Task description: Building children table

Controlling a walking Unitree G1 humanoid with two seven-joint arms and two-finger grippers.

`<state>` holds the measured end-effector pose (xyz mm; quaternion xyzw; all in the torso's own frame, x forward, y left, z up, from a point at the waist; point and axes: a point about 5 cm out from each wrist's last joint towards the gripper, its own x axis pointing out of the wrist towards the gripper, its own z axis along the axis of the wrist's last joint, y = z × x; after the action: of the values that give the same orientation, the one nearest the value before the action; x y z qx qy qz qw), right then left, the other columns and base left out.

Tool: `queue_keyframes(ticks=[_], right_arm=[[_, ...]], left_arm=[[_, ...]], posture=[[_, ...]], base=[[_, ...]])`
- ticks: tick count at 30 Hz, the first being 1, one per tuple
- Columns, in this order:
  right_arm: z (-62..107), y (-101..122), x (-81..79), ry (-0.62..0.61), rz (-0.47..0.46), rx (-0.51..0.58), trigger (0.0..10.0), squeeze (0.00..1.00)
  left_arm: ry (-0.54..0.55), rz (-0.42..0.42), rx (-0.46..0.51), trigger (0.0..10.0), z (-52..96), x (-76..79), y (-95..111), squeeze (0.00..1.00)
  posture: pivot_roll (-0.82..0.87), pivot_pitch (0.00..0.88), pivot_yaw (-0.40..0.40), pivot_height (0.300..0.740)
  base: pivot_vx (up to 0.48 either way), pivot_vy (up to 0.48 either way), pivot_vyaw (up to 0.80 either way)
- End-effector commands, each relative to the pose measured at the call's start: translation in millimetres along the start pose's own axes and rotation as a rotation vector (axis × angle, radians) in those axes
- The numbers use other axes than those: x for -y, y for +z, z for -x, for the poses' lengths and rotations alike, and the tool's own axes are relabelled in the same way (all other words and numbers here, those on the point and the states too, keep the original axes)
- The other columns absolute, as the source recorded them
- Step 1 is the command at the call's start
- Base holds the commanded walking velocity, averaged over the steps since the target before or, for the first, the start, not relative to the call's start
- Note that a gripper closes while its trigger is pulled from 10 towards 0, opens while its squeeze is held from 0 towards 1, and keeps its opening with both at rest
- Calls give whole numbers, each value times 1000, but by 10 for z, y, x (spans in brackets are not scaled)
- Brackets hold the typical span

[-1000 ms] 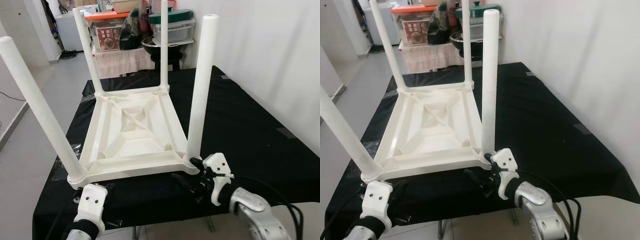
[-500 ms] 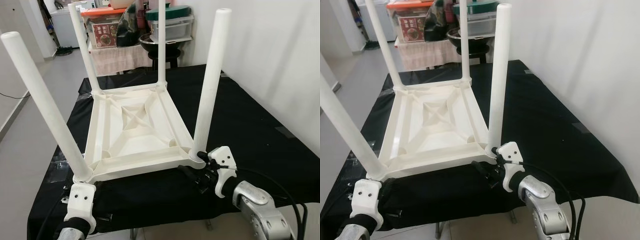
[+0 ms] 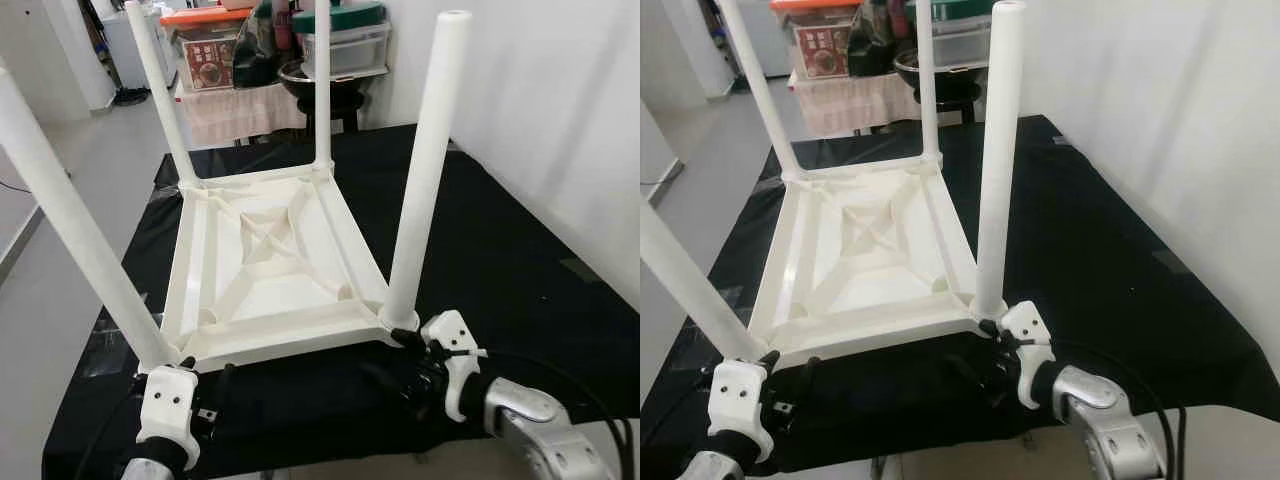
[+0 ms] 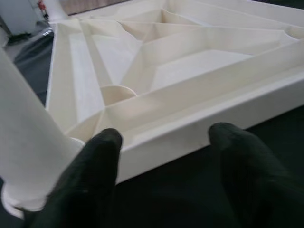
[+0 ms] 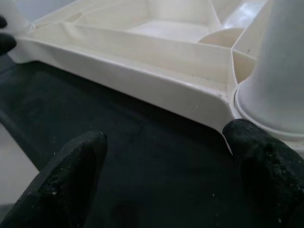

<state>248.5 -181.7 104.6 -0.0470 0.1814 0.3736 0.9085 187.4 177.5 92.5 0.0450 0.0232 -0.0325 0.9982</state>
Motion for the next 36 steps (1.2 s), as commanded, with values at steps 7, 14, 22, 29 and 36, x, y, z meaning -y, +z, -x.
queue_keyframes(ticks=[7, 14, 22, 29, 36], right_arm=[[189, -106, 208, -120, -66, -117, 10000, 0], [435, -36, 361, -173, -81, -153, 10000, 0], [560, 22, 463, -230, -70, -163, 10000, 0], [465, 183, 547, -314, -43, -61, 10000, 0], [347, 425, 502, -274, -38, 82, 10000, 0]], left_arm=[[57, -22, -13, 10000, 174, -63, -30, 1000], [79, -25, -59, 10000, 379, -92, -114, 1000], [140, -70, 0, 10000, 349, -194, -9, 1000], [240, -96, 62, 10000, 296, -367, 92, 1000], [309, -101, 53, 10000, 301, -476, 20, 1000]], posture=[[-11, 0, 38, 740], [-5, 0, 37, 740], [-9, 0, 37, 740], [-11, 0, 37, 740], [-10, 0, 29, 740]], base=[[0, 0, 0], [0, 0, 0], [0, 0, 0], [0, 0, 0], [0, 0, 0]])
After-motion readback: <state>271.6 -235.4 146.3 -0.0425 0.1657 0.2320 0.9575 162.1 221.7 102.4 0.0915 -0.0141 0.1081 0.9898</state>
